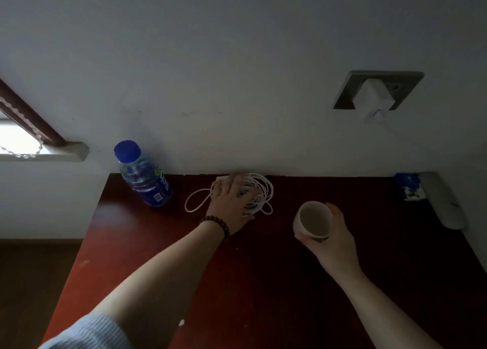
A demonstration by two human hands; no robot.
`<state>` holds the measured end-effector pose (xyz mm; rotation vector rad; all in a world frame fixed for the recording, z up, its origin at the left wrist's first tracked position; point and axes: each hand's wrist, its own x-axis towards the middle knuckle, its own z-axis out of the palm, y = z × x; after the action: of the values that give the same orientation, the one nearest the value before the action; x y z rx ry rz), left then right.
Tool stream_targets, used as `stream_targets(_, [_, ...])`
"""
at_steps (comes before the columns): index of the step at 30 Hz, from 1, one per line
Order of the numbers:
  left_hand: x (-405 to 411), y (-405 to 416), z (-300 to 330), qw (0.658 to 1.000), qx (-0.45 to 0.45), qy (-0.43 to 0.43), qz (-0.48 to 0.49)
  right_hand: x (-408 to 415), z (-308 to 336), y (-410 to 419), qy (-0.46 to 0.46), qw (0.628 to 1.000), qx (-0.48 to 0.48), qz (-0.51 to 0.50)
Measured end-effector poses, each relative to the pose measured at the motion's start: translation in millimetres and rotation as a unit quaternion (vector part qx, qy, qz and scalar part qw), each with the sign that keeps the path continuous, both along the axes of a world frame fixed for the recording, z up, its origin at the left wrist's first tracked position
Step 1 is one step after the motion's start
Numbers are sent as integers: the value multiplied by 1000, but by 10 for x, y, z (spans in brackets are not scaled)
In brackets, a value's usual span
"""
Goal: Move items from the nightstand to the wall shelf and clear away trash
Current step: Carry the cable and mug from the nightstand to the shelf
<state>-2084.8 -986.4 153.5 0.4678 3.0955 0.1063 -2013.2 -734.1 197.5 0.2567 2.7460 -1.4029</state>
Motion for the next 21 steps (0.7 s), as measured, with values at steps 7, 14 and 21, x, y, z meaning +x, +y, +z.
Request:
stream_targets(7, [173, -355, 43, 979, 83, -90, 163, -51, -19, -143, -2, 999, -24, 23])
stream_targets(14, [282, -15, 132, 956, 225, 49, 183, -56, -5, -135, -3, 999, -24, 36])
stream_targets(21, [130, 539, 159, 976, 212, 1, 53, -43, 24, -2, -9, 1000, -22, 15])
